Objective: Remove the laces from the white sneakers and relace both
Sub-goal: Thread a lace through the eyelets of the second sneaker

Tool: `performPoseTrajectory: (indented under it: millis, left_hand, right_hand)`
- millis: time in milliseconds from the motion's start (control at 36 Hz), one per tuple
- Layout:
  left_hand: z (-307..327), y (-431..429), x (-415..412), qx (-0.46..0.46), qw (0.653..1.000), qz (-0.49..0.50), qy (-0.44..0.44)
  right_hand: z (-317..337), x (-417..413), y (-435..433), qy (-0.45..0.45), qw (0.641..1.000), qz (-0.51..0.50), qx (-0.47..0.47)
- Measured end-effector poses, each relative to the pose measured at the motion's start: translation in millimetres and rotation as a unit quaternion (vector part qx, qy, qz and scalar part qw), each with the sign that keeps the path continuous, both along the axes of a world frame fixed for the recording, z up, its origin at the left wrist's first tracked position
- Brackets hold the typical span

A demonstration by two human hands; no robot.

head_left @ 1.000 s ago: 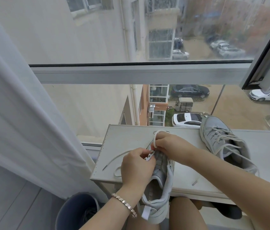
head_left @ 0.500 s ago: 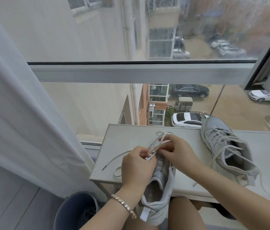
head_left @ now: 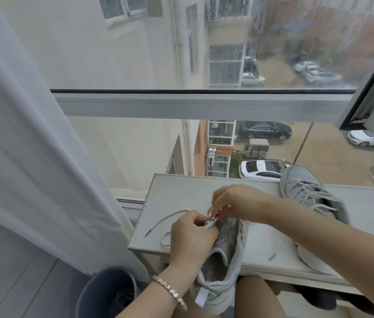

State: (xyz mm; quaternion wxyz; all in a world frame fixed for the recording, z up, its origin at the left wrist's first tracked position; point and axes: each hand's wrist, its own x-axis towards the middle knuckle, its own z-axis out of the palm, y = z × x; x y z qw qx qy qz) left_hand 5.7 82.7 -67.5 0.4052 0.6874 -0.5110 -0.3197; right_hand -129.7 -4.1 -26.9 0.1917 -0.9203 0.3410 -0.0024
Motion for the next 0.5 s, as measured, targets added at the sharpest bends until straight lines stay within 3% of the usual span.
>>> performPoseTrajectory:
  millis: [139, 333, 417, 500]
  left_hand:
    - [0, -1, 1, -0.01, 0.999, -0.04, -0.018]
    - [-1, -2, 5, -0.02, 0.996, -0.079, -0.045]
    - [1, -2, 3, -0.018, 0.994, -0.087, -0.064]
    - [2, -2, 2, -0.014, 0.996, -0.066, -0.051]
  right_hand:
    - [3, 3, -16, -0.014, 0.989, -0.057, 0.134]
    - [2, -1, -27, -0.068, 0.924, -0.117, 0.357]
    - [0, -1, -24, -0.072, 0.915, -0.151, 0.367]
    - [0, 5, -16, -0.054, 0.945, -0.167, 0.277]
